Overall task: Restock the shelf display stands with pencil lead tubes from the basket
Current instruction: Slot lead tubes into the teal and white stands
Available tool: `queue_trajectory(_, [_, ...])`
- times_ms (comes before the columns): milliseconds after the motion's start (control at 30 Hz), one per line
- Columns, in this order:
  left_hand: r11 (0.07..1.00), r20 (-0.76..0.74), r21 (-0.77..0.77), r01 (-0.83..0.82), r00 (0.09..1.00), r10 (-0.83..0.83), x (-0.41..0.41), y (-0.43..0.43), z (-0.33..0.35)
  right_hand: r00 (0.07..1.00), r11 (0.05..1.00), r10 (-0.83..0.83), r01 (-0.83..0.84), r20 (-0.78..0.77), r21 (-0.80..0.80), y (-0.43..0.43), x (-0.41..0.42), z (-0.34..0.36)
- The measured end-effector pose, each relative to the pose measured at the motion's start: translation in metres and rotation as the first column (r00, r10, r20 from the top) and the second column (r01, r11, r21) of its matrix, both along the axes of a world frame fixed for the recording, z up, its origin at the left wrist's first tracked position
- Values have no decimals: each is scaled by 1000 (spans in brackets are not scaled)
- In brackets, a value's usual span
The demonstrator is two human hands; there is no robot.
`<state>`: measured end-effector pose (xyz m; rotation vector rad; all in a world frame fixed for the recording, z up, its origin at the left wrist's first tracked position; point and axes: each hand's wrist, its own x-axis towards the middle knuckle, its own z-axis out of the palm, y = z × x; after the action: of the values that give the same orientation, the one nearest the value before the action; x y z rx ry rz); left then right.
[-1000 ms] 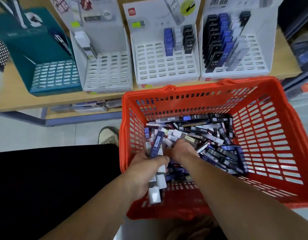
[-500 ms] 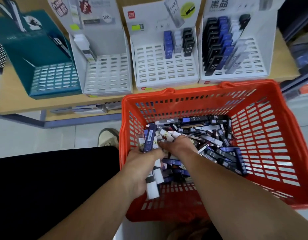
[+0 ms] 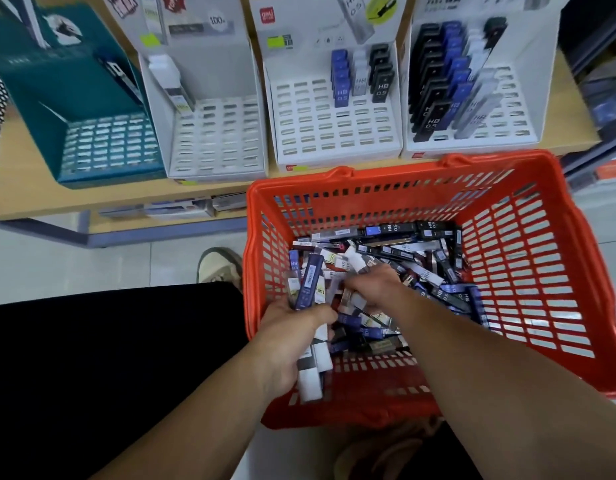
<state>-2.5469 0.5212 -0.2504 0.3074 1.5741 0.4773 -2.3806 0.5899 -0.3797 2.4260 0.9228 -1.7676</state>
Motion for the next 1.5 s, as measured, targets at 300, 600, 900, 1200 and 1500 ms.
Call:
queue_trajectory(300, [995,96,94,30,995,-40,-3,16,40,909,989,-91,132,-407,74,2,25,97])
queue_trajectory(600, [929,81,292,227,962,-261,-5,37,132,939,907,37,113,-342,406,-6,14,278])
queue_trajectory(900, [859,52,413,302,934,-354,-11,64,217,923,743,28,238,-384,626,11,2,353])
queue_trajectory(1200, [860,8,449,241,962,-274,-27,124,240,840,923,90,132,-536,361,19,-3,364])
queue_trajectory(1500, [789,-86,549,276,958,-275,-92,156,207,830,920,215,5,-515,392,73,-58,344])
